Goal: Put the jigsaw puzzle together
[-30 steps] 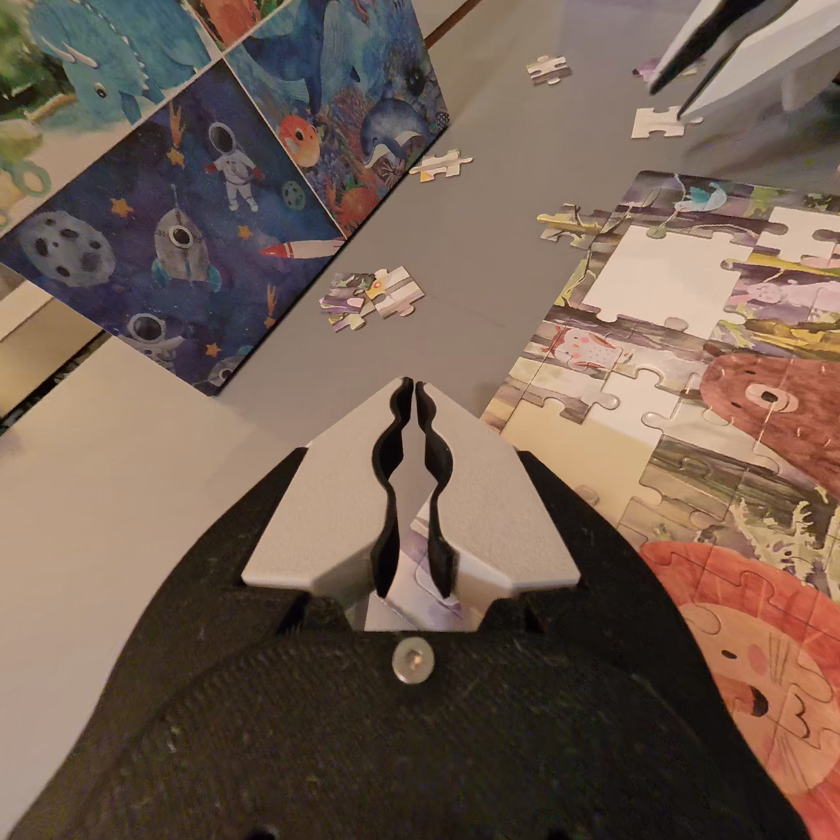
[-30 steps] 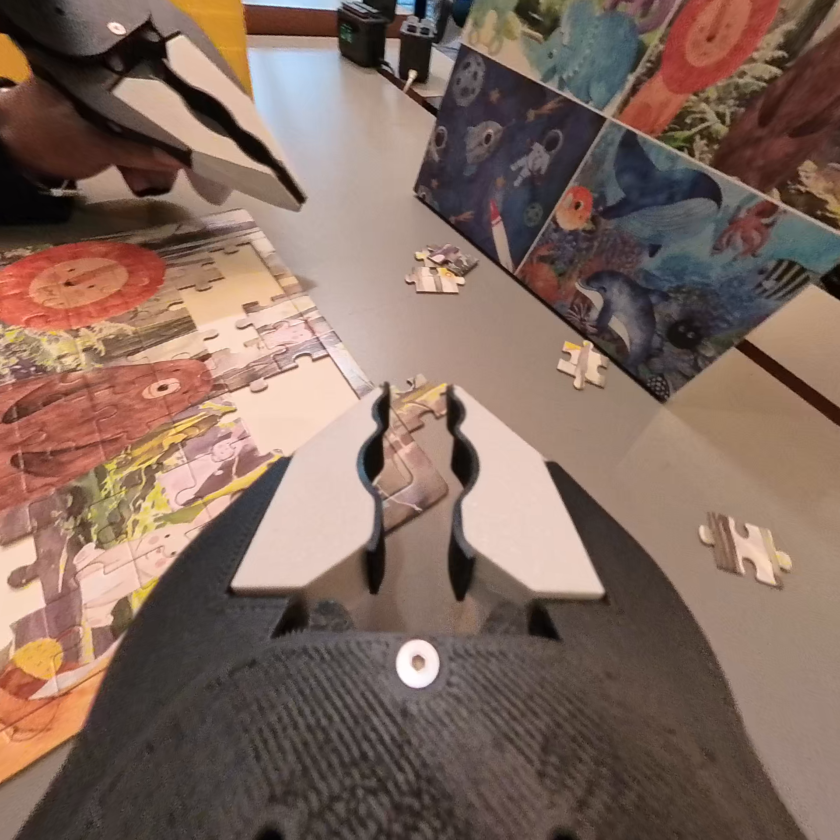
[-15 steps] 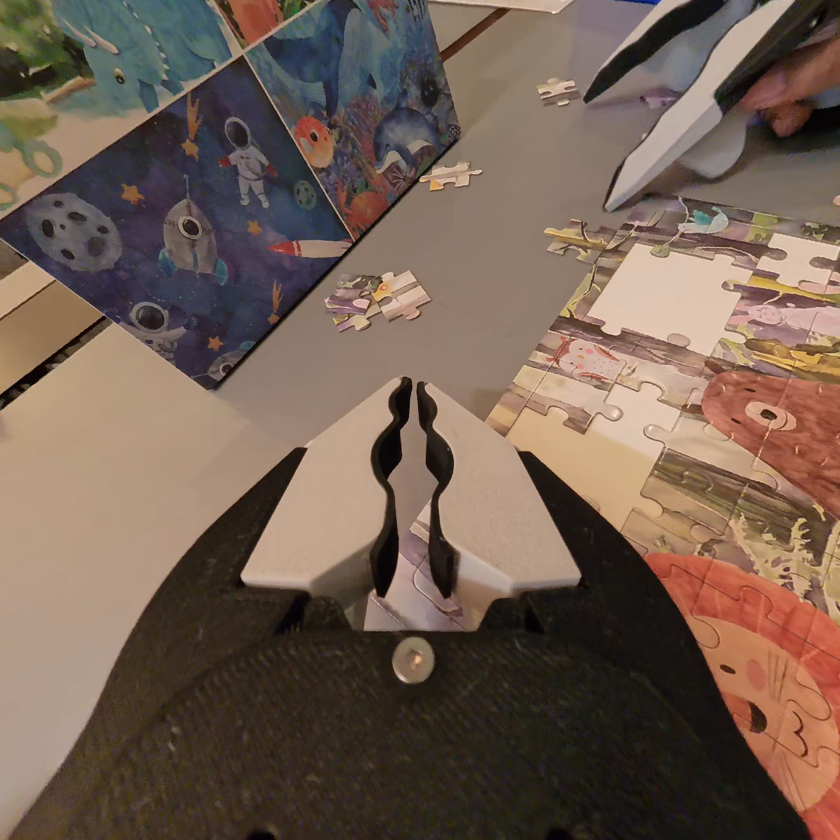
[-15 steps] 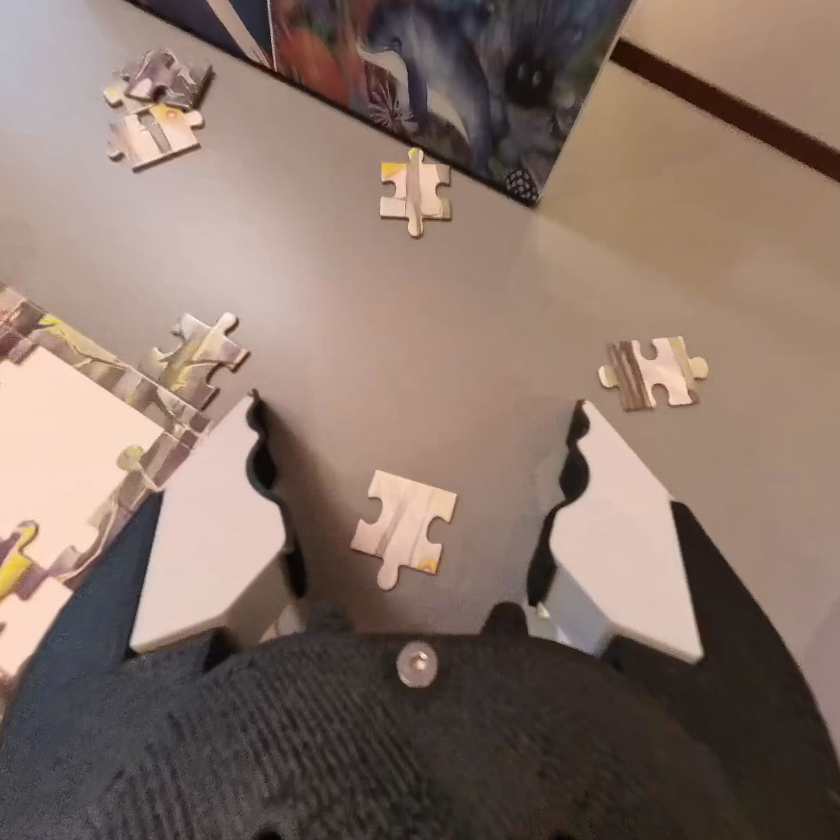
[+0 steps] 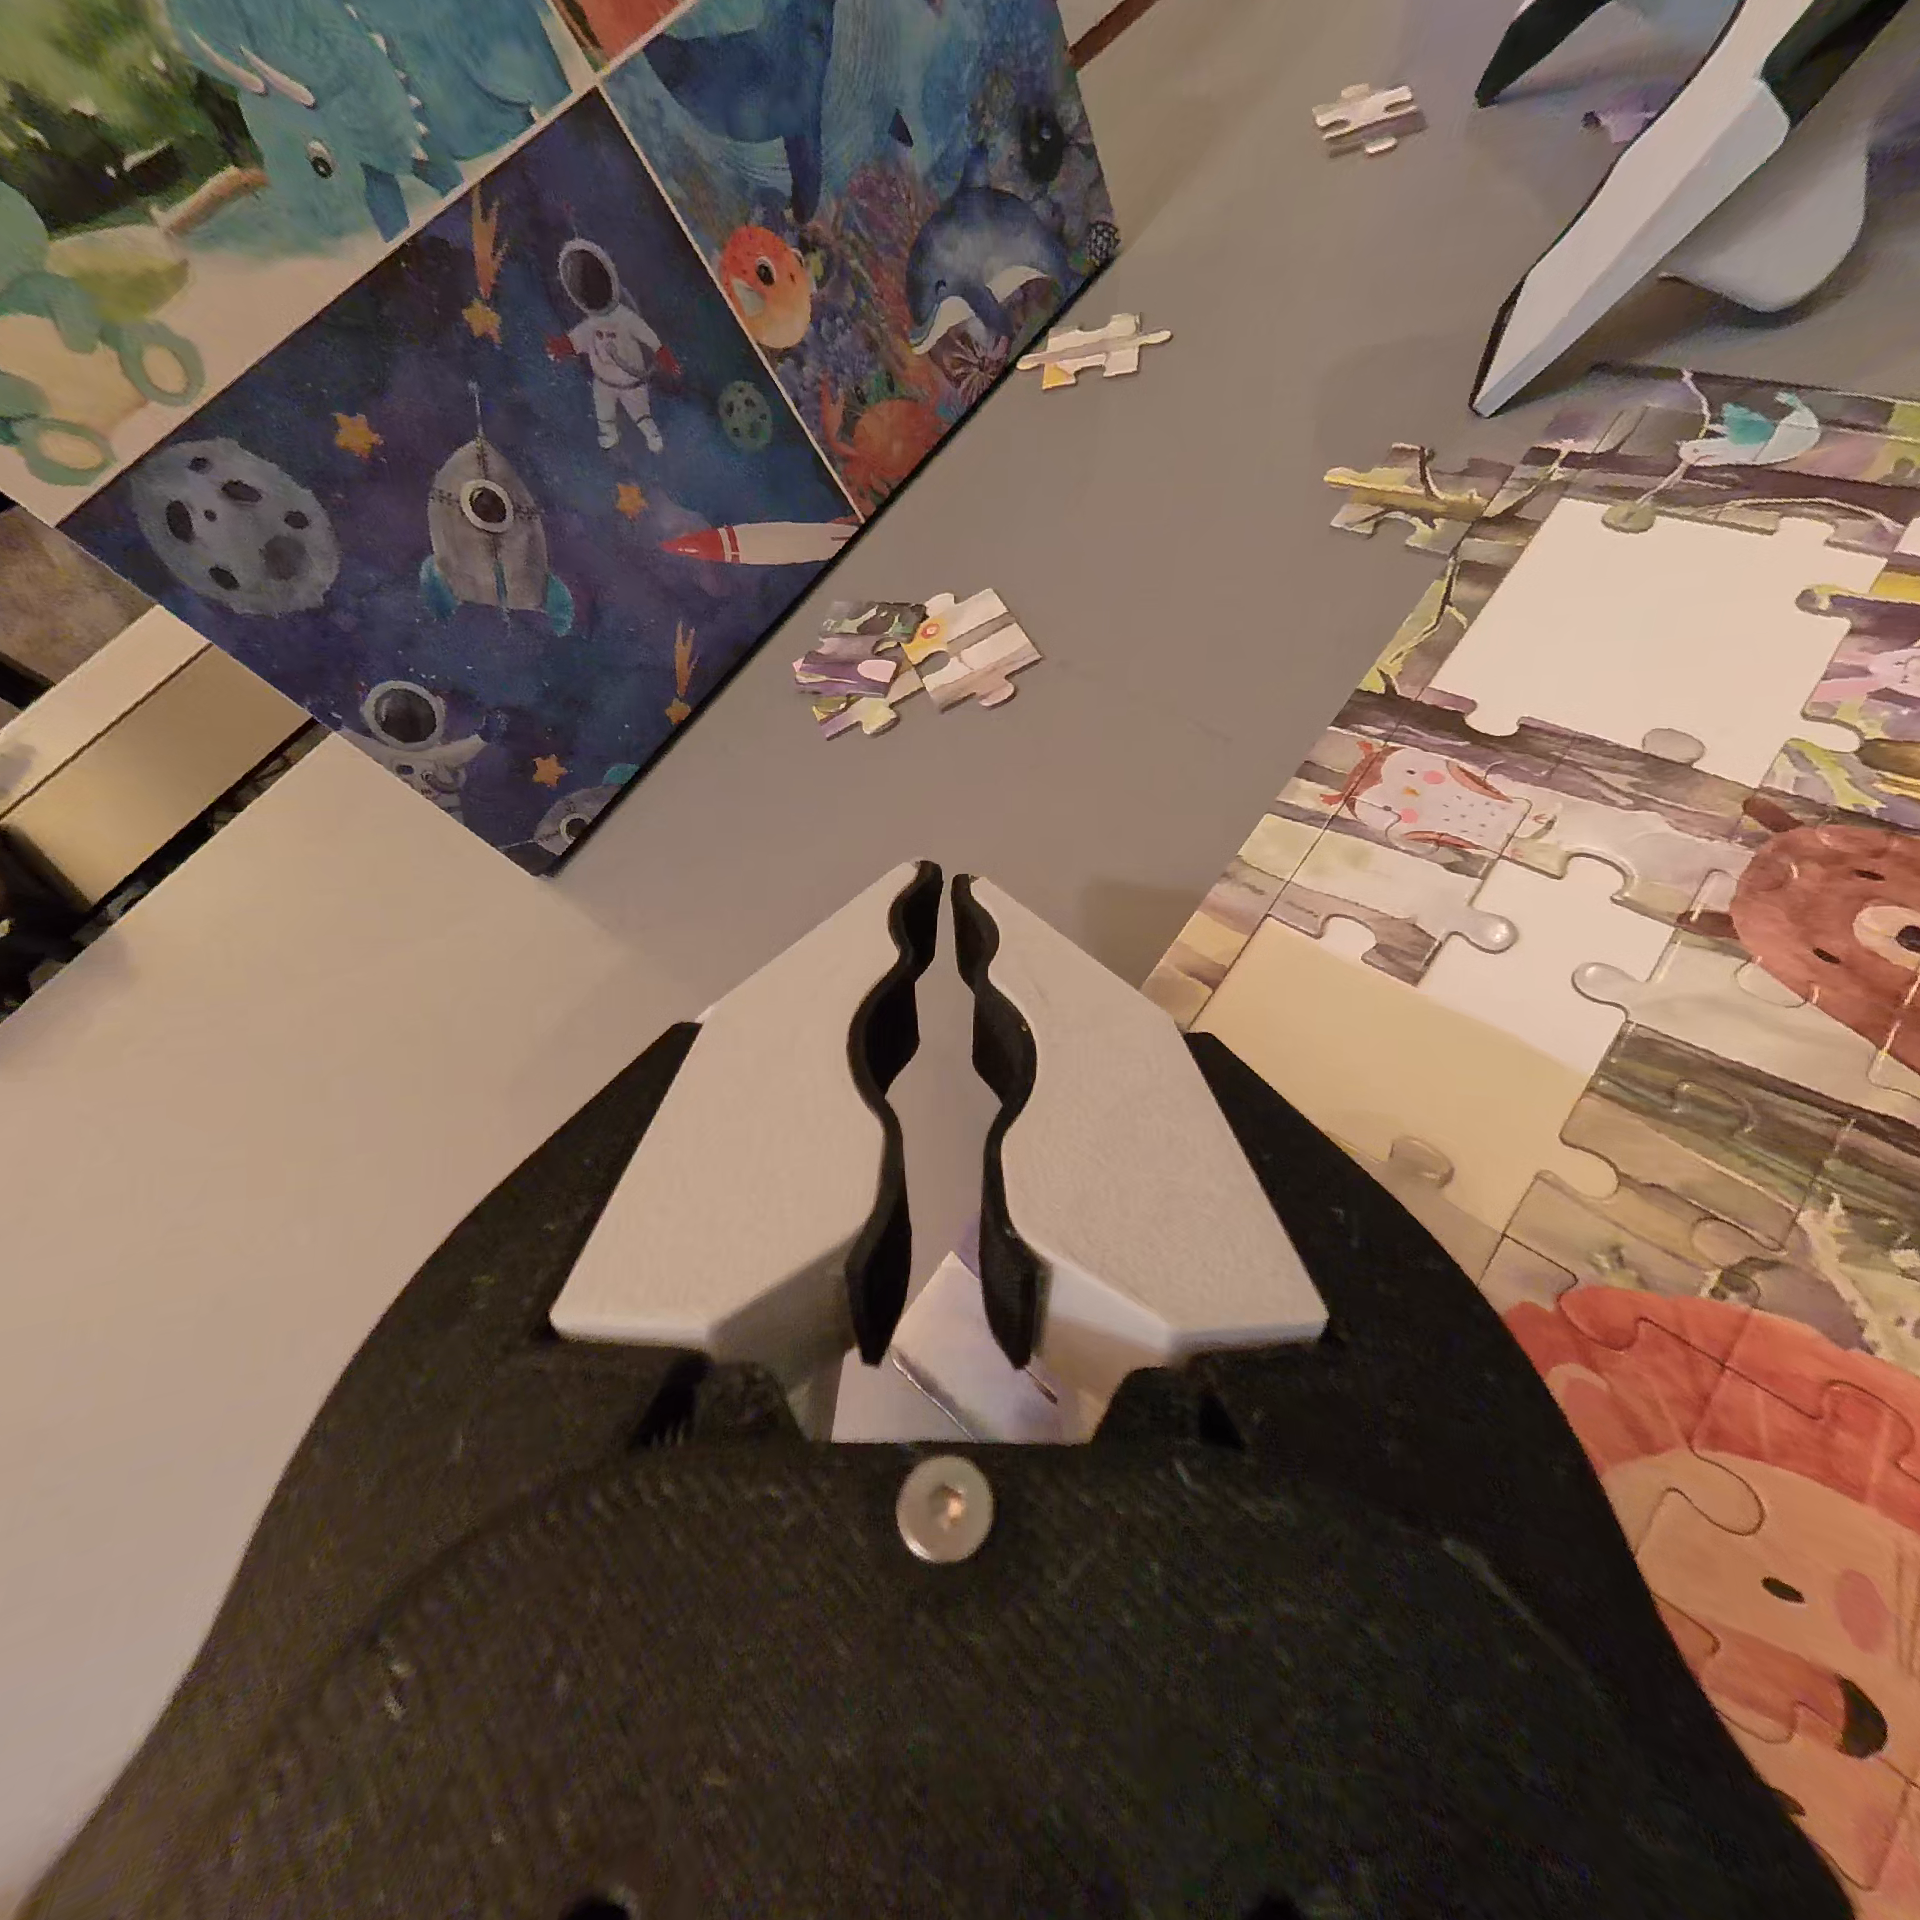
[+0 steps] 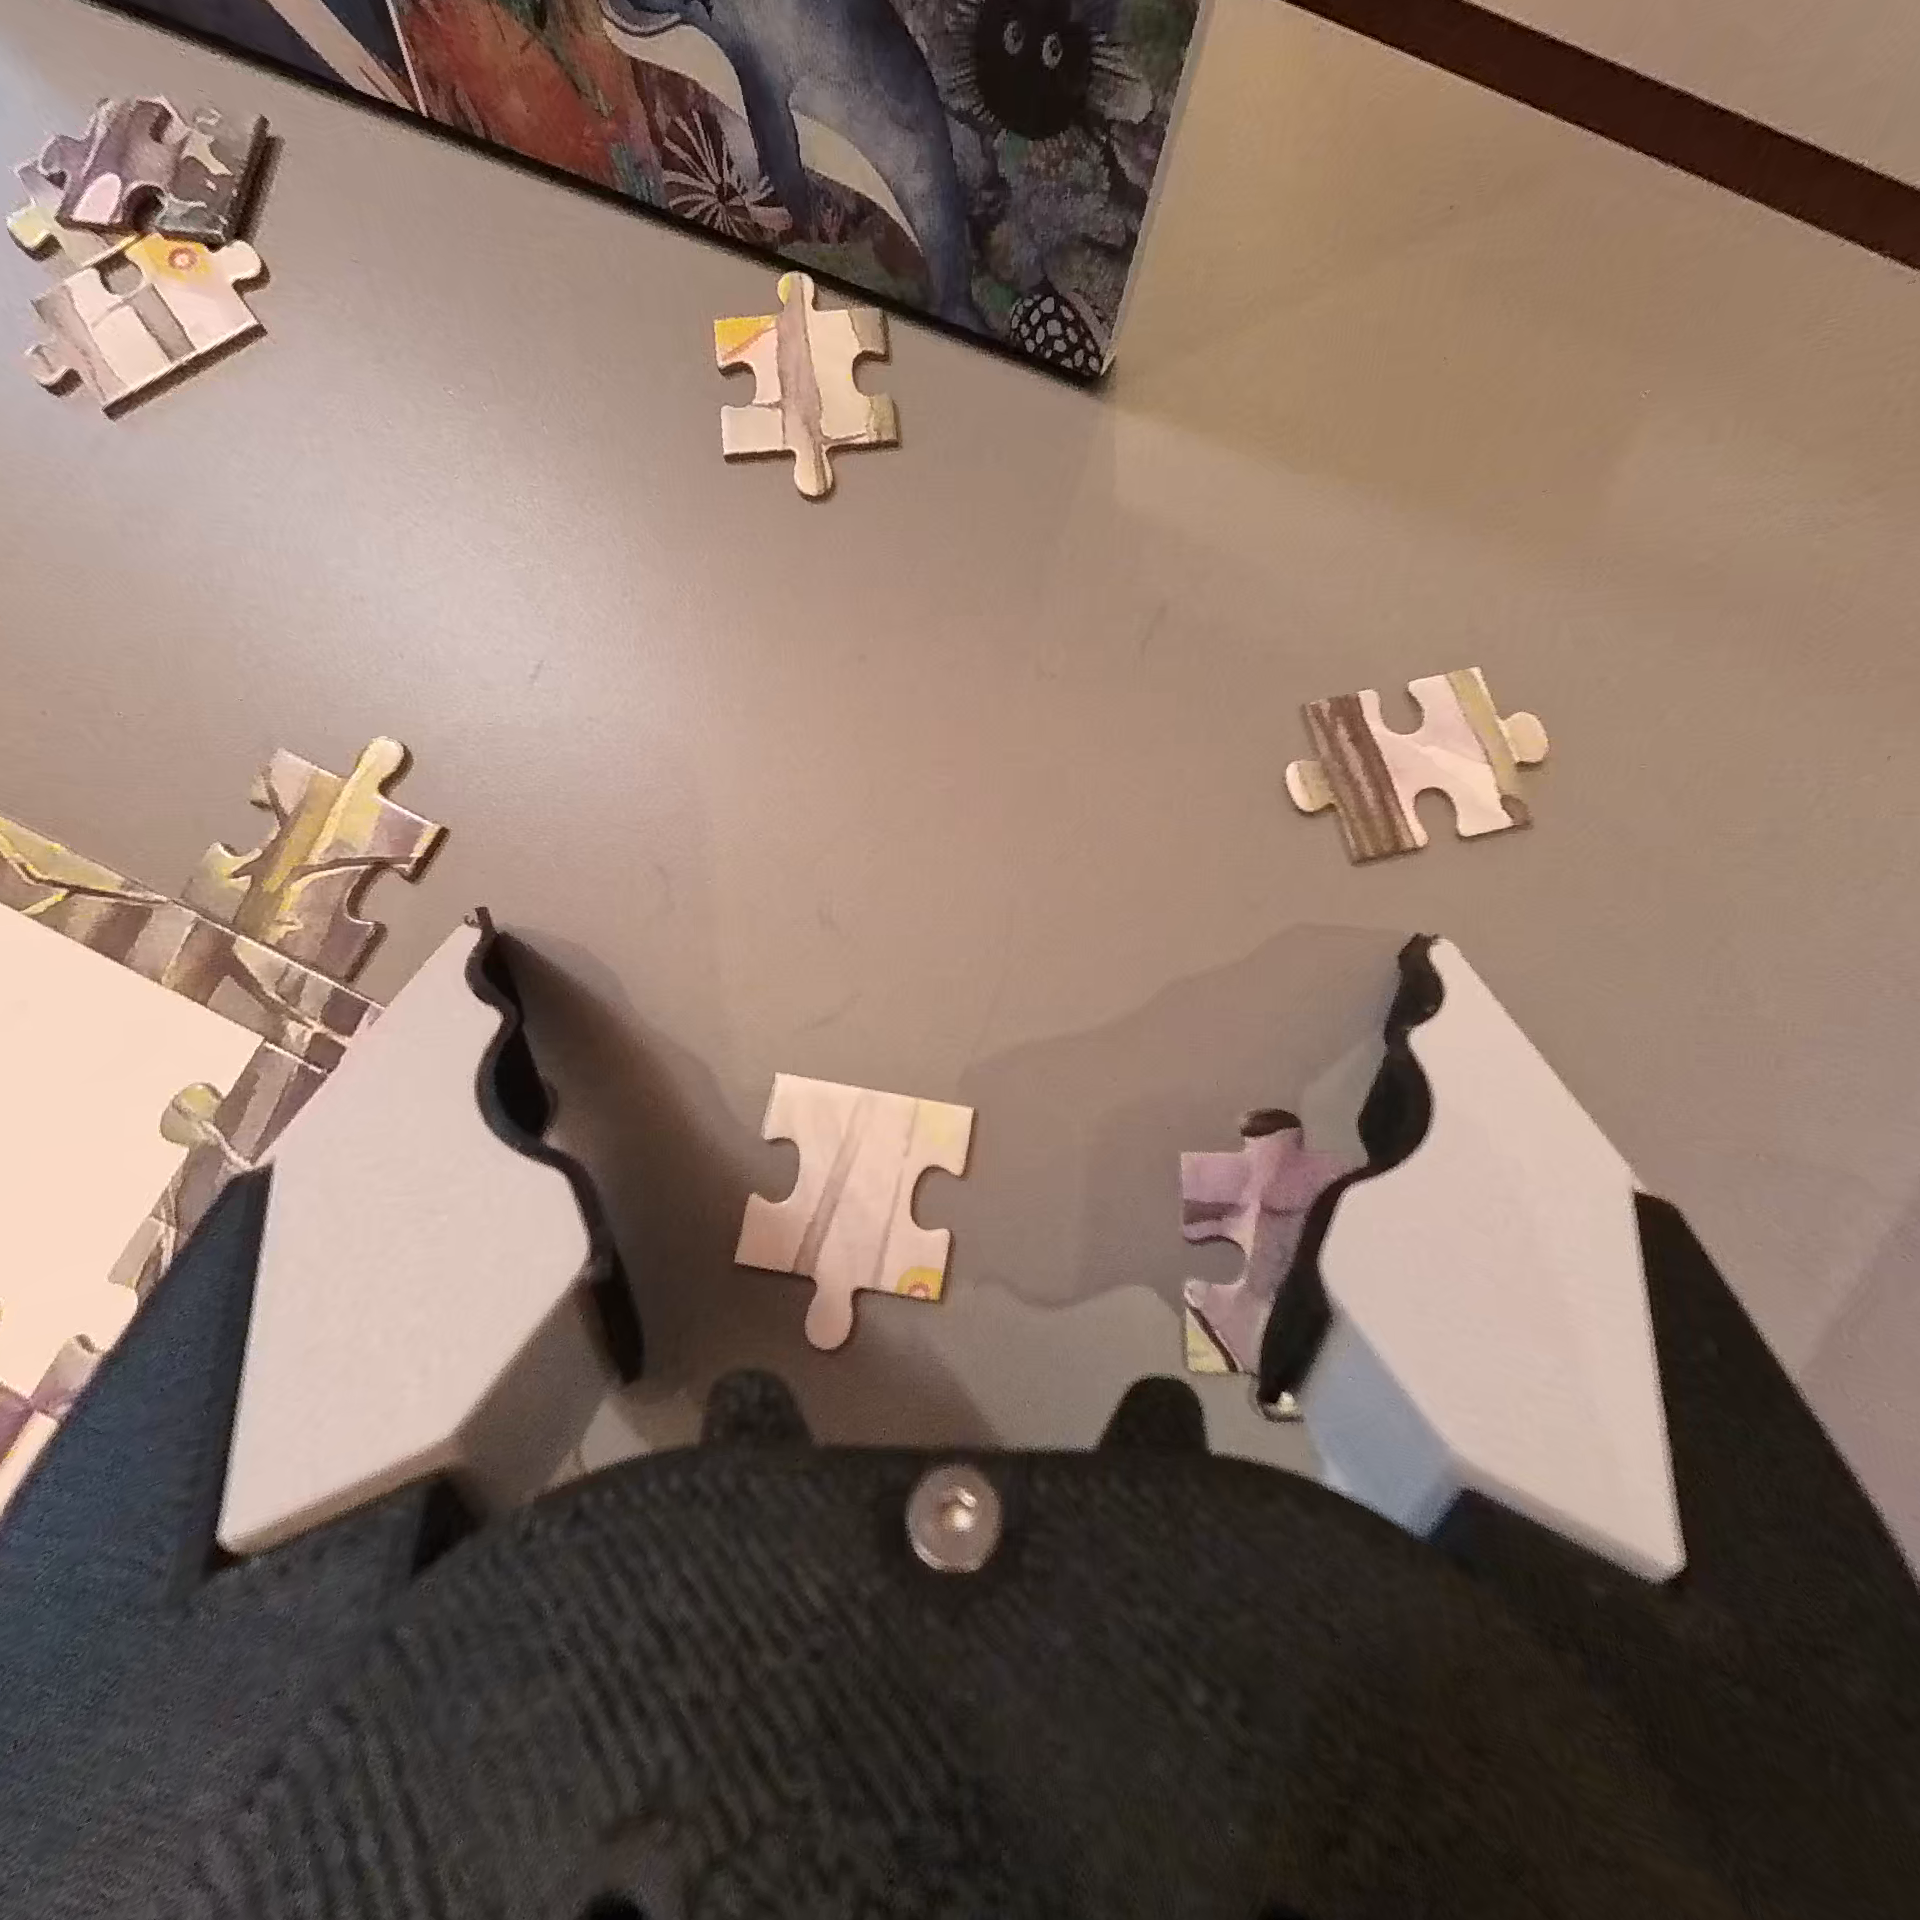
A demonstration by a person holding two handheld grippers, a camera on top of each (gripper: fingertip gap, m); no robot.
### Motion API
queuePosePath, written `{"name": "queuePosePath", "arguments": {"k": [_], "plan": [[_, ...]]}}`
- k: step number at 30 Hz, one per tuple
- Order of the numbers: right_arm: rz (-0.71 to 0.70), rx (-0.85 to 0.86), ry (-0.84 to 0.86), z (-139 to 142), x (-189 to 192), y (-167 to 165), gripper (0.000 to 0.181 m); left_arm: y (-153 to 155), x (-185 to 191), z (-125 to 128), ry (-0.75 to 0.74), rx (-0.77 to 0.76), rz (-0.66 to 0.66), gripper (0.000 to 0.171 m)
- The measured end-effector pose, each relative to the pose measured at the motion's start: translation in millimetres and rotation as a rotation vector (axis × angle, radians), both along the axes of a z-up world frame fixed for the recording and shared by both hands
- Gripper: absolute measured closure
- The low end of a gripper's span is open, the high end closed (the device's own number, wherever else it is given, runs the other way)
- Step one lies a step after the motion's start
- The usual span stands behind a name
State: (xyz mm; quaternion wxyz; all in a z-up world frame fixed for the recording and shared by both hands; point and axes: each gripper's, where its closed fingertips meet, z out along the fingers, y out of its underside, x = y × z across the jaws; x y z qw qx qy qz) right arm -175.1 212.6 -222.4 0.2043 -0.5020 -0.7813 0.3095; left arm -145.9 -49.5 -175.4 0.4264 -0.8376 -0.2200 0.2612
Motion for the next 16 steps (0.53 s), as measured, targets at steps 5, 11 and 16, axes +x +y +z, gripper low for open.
{"name": "queuePosePath", "arguments": {"k": [5, 11, 16], "plan": [[0.0, 0.0, 0.0, 0.0, -0.3, -0.1, 0.022, -0.7, -1.3, -0.6, 0.014, -0.015, 0.013, 0.171], [0.0, 0.0, 0.0, 0.0, -0.4, -0.2, 0.022, -1.8, -3.8, -3.0, 0.023, -0.04, 0.027, 0.171], [0.0, 0.0, 0.0, 0.1, -0.5, -0.2, 0.022, -0.6, -3.4, -8.0, 0.017, -0.075, 0.02, 0.171]]}}
